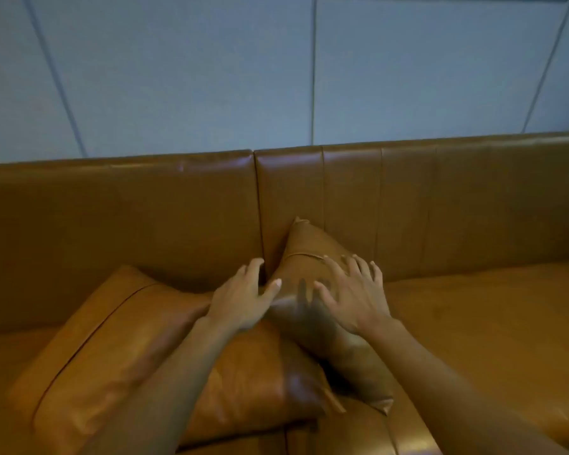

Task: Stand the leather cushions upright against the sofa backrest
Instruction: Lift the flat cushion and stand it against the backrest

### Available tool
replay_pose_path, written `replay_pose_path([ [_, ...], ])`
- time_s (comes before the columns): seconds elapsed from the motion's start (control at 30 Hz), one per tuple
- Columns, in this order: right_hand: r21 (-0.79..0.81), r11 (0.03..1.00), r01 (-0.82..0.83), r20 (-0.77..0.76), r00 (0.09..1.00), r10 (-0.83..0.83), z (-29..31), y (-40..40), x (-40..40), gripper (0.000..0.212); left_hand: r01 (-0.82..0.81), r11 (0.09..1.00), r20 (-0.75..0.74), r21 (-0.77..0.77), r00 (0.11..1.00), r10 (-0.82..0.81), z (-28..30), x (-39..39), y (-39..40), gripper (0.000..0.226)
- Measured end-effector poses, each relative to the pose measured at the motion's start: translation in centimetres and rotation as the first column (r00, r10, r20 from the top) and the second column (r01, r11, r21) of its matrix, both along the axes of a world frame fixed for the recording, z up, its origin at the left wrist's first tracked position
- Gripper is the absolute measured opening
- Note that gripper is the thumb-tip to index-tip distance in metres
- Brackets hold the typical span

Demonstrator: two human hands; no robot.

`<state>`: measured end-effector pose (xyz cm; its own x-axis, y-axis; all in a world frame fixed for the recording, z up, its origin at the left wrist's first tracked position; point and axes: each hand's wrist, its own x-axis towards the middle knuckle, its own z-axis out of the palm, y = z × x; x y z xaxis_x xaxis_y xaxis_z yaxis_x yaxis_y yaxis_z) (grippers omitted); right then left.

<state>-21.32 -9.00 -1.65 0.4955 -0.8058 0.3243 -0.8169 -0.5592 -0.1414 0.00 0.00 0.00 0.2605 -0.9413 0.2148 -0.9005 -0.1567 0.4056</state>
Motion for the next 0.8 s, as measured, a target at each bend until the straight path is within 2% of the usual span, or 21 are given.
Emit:
replay_pose_path([
  [0.13,0.012,0.999,0.042,-0.042,0.998,-0.042,-4.4,-4.3,0.6,0.061,-0.087,0.98,-0.106,0.177,0.989,0.107,-3.9,1.2,-4.6,0.084],
  [0.23,0.017,0.997,0.069,0.004,0.998,-0.069,-7.1,-7.5,1.2,0.058,-0.129,0.962,-0.151,0.239,0.974,0.168,-5.6,2.2,-7.9,0.087],
  [0.33,0.022,0.998,0.066,0.126,0.99,-0.069,-9.1,-9.3,1.8,0.06,-0.044,0.947,-0.279,0.32,0.95,0.138,-6.0,2.8,-10.0,0.102],
  [0.5,0.033,0.998,0.046,0.354,0.934,-0.054,-11.1,-9.4,2.4,0.059,0.046,0.919,-0.502,0.393,0.848,0.172,-5.1,2.0,-11.3,0.138],
  [0.57,0.055,0.998,0.034,0.393,0.918,-0.053,-11.3,-9.3,2.3,0.06,0.079,0.942,-0.523,0.326,0.845,0.11,-5.0,1.9,-11.3,0.127],
  [0.7,0.143,0.99,-0.014,0.442,0.895,-0.051,-11.3,-8.7,1.8,0.068,0.221,0.96,-0.529,0.172,0.843,-0.099,-4.5,1.4,-11.2,0.063],
  [0.8,0.14,0.99,0.008,0.476,0.877,-0.074,-10.9,-8.7,0.9,0.071,0.288,0.949,-0.479,0.13,0.856,-0.195,-3.4,0.5,-12.2,0.052],
])
